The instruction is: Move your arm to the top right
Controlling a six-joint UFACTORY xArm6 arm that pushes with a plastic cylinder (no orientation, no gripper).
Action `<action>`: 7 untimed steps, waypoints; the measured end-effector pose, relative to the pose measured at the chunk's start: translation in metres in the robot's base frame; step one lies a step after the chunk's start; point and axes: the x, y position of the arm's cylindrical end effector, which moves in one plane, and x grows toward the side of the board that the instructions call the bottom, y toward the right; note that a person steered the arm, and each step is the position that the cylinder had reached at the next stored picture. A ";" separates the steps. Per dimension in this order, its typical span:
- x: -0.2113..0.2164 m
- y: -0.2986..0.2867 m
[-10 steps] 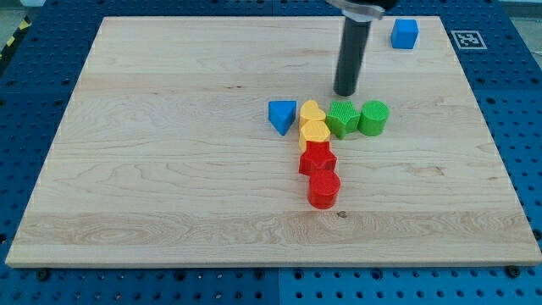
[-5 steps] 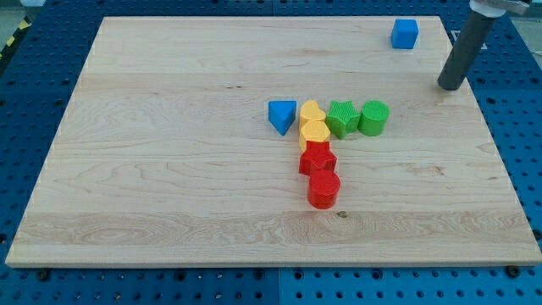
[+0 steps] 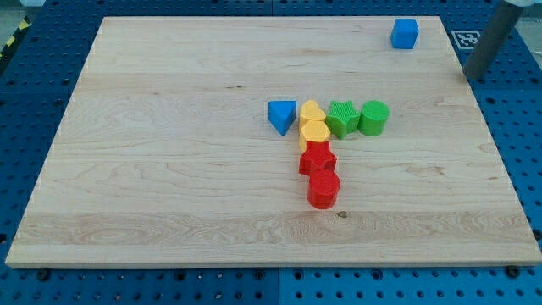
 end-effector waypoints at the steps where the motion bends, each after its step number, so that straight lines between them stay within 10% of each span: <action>1: -0.020 0.000; 7: -0.066 -0.012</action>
